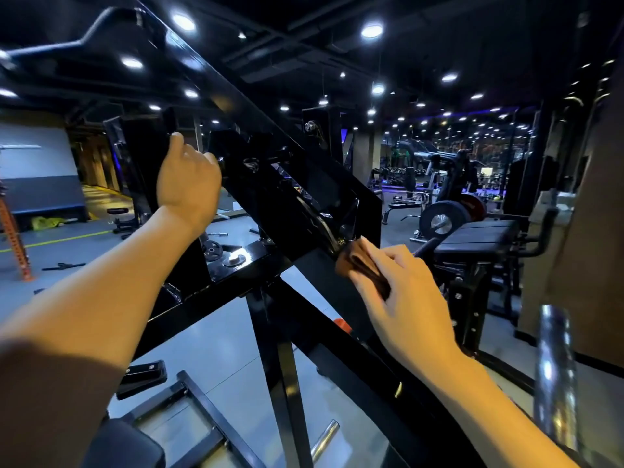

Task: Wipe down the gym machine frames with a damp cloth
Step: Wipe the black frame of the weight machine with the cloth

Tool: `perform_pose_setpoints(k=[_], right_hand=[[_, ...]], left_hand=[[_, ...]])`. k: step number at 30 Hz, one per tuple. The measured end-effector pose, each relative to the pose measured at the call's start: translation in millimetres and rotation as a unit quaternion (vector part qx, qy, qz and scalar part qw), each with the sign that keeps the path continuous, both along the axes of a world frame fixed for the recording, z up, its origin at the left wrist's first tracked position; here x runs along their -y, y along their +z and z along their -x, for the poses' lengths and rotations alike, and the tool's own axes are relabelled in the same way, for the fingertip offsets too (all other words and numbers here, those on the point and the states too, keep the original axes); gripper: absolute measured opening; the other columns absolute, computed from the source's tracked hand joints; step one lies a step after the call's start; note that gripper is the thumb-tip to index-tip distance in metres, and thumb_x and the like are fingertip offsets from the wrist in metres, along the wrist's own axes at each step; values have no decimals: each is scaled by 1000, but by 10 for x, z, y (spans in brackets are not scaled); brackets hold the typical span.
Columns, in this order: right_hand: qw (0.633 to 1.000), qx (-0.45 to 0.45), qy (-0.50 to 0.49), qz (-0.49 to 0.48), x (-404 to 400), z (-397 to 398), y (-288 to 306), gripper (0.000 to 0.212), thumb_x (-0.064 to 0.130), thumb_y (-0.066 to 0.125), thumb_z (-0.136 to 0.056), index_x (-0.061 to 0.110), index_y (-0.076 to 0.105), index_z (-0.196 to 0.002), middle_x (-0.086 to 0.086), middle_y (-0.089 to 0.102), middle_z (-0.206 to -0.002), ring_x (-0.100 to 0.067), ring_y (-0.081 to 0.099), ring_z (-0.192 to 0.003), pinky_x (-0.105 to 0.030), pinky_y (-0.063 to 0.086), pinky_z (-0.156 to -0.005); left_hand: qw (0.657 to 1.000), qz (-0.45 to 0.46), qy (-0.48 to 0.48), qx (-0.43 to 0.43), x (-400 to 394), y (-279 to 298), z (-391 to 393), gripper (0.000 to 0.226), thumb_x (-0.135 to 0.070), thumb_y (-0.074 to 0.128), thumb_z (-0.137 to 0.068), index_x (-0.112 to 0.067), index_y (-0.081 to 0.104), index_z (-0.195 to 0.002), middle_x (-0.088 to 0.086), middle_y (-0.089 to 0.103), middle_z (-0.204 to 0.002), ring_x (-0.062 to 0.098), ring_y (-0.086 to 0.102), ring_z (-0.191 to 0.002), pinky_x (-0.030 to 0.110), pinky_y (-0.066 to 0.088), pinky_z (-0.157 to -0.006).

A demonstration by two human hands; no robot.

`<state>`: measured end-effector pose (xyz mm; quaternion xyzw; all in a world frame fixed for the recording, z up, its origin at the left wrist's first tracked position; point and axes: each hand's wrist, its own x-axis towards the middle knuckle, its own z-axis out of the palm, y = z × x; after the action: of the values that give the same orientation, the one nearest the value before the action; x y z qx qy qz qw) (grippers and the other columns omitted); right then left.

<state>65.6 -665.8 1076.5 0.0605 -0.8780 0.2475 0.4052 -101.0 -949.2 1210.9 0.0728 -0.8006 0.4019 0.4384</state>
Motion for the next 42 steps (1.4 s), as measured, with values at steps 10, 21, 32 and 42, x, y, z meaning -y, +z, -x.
perform_pose_setpoints(k=[10,21,32,42], right_hand=[[1000,-10,2,-11,74,33,18,55,49,54,-103,34,45,-155,17,50,-119,-14,49,-106,-34,53,-73],[1000,-15,-4,2,23,33,-32,54,51,51,-103,36,44,-155,19,47,-111,-10,49,-102,-30,50,-70],[1000,-9,18,0,-20,109,-8,53,45,52,-105,40,41,-156,22,43,-110,-7,50,-95,-19,39,-60],[1000,6,9,-14,20,127,22,55,45,51,-104,42,38,-157,17,46,-120,-14,51,-103,-37,54,-67]], left_hand=[[1000,-12,-9,12,-8,2,-37,14,-21,51,-88,-18,48,-75,-2,51,-63,17,56,-71,37,34,-109],[999,-20,-18,18,4,-12,-17,12,-21,50,-88,-19,49,-76,-3,50,-64,17,53,-71,36,34,-110],[999,-24,-11,20,-9,-26,-26,13,-20,51,-87,-20,49,-74,-4,49,-62,16,52,-69,35,36,-110],[1000,-18,-25,6,1,-30,-21,12,-22,48,-87,-19,51,-77,-3,52,-64,17,55,-72,36,35,-108]])
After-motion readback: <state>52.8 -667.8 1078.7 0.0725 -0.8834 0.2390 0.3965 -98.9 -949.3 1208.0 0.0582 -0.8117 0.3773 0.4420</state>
